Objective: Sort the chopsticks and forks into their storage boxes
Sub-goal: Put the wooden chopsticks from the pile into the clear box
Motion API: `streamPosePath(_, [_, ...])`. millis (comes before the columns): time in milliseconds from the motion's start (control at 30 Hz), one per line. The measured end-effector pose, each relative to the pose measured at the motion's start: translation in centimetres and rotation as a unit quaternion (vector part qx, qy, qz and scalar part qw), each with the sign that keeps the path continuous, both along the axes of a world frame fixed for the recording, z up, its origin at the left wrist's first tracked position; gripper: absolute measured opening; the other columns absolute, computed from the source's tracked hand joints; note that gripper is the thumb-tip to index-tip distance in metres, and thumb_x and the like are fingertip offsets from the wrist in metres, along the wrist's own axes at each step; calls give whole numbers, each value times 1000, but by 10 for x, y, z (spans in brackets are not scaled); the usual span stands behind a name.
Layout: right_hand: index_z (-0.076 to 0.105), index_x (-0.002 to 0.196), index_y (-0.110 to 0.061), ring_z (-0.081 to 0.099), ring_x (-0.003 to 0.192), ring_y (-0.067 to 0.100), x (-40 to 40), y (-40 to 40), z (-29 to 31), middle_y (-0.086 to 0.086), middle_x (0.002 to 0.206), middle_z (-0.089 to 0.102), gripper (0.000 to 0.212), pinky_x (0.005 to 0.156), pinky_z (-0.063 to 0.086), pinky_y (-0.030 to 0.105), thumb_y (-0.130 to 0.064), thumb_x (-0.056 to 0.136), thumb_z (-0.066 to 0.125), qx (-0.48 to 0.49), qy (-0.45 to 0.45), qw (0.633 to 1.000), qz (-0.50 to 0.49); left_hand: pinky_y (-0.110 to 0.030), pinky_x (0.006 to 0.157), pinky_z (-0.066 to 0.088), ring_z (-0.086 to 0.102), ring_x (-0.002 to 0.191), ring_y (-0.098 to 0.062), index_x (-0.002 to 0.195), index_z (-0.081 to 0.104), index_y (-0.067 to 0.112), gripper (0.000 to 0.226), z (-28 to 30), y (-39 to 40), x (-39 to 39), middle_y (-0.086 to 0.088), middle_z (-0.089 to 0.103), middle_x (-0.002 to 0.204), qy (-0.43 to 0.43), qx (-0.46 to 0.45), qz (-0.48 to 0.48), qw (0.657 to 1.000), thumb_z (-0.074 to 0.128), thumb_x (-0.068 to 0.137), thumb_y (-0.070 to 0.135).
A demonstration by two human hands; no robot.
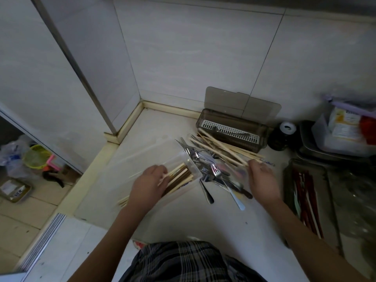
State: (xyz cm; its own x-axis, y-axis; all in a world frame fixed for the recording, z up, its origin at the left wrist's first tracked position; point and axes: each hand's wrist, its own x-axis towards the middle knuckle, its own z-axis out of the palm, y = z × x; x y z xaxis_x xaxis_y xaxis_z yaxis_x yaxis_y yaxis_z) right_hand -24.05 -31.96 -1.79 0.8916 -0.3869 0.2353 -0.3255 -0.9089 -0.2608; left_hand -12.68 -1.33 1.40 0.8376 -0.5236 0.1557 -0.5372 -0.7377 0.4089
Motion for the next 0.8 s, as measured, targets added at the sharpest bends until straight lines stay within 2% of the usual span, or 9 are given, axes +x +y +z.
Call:
streamPosePath(100, [53, 85, -9, 54, 61, 30, 10, 29, 12, 12, 70, 58, 1, 58, 34, 28, -7, 85, 52, -16, -47, 992, 113, -34, 86, 44, 52, 100, -21, 103, 63, 17, 31, 10, -28, -4, -2, 64, 101, -188, 10, -107, 976, 43, 85, 30])
streamPosePath(167, [53, 84, -9, 50, 62, 24, 17, 43, 19, 10, 70, 56, 19, 58, 32, 28, -20, 90, 39, 17, -64, 987, 146, -34, 94, 33, 51, 104, -20, 108, 63, 18, 32, 14, -43, -4, 0, 64, 106, -208, 23, -129, 969, 44, 85, 30])
streamPosePath(267, [51, 86, -12, 48, 66, 21, 23, 51, 26, 8, 74, 55, 25, 58, 34, 29, -27, 93, 32, 61, -68, 983, 158, -33, 90, 31, 58, 89, -22, 95, 63, 19, 22, 16, -48, -4, 0, 65, 92, -240, 9, -113, 964, 45, 87, 28])
streamPosePath(400, [50, 85, -13, 49, 64, 23, 21, 43, 24, 8, 72, 56, 25, 57, 31, 27, -29, 93, 33, 41, -45, 984, 169, -30, 75, 30, 43, 81, -20, 85, 57, 15, 11, 23, -40, -8, -4, 59, 80, -304, -29, -79, 949, 53, 85, 25])
streamPosePath(533, [45, 84, -17, 43, 61, 19, 14, 46, 20, 6, 71, 54, 22, 55, 32, 29, -30, 96, 32, 83, -33, 982, 168, -30, 76, 29, 53, 83, -21, 84, 60, 20, 22, 10, -36, 1, 2, 59, 82, -219, 34, -107, 969, 45, 86, 37])
streamPosePath(600, [34, 85, -27, 49, 63, 21, 13, 47, 16, 6, 75, 59, 14, 53, 40, 33, -31, 98, 30, 119, -24, 980, 157, -30, 76, 29, 58, 83, -21, 80, 60, 22, 27, 2, -32, 3, 3, 60, 80, -170, 84, -127, 974, 41, 87, 40])
streamPosePath(700, [23, 85, -39, 57, 73, 22, 12, 47, 15, 5, 91, 66, 17, 57, 46, 35, -32, 99, 29, 162, -22, 977, 134, -33, 73, 38, 58, 84, -22, 90, 57, 23, 40, 0, -25, -2, 2, 61, 88, -9, 70, -133, 989, 29, 89, 51])
streamPosePath(733, [27, 87, -36, 56, 73, 19, 11, 49, 17, 1, 90, 64, 15, 57, 43, 32, -28, 99, 33, 175, -23, 976, 128, -33, 71, 42, 59, 84, -22, 93, 55, 24, 46, 0, -25, -5, 2, 61, 91, 46, 66, -131, 988, 22, 88, 56])
streamPosePath(800, [39, 91, -22, 50, 70, 12, 13, 51, 19, -6, 85, 55, 9, 56, 35, 26, -21, 100, 37, 193, -26, 975, 109, -32, 68, 44, 59, 84, -20, 95, 52, 26, 56, -3, -22, -7, 1, 62, 91, 53, 84, -131, 986, 11, 84, 62])
